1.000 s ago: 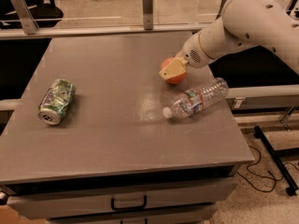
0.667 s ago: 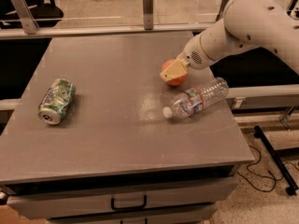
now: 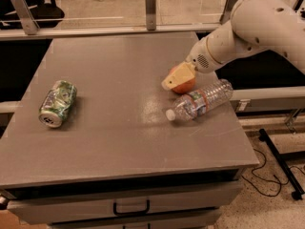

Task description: Move apple near water bottle

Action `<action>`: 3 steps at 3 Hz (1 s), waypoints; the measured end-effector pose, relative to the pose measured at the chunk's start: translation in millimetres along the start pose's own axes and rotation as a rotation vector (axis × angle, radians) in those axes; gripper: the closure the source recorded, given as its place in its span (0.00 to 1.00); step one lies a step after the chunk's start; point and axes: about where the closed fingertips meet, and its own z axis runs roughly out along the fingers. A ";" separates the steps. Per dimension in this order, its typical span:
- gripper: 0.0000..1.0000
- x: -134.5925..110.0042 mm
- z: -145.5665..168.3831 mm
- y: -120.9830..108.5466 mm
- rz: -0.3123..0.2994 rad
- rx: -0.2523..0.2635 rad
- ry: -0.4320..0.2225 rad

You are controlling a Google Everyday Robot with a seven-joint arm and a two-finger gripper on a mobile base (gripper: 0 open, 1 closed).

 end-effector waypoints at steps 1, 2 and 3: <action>0.00 0.7 -1.9 -1.1 0.001 0.004 0.000; 0.00 5.5 -11.2 -15.1 0.023 0.002 -0.083; 0.00 9.4 -45.0 -59.7 0.053 0.039 -0.281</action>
Offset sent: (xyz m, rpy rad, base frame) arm 0.0135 -0.0560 0.0194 0.2256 -0.1183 -0.0316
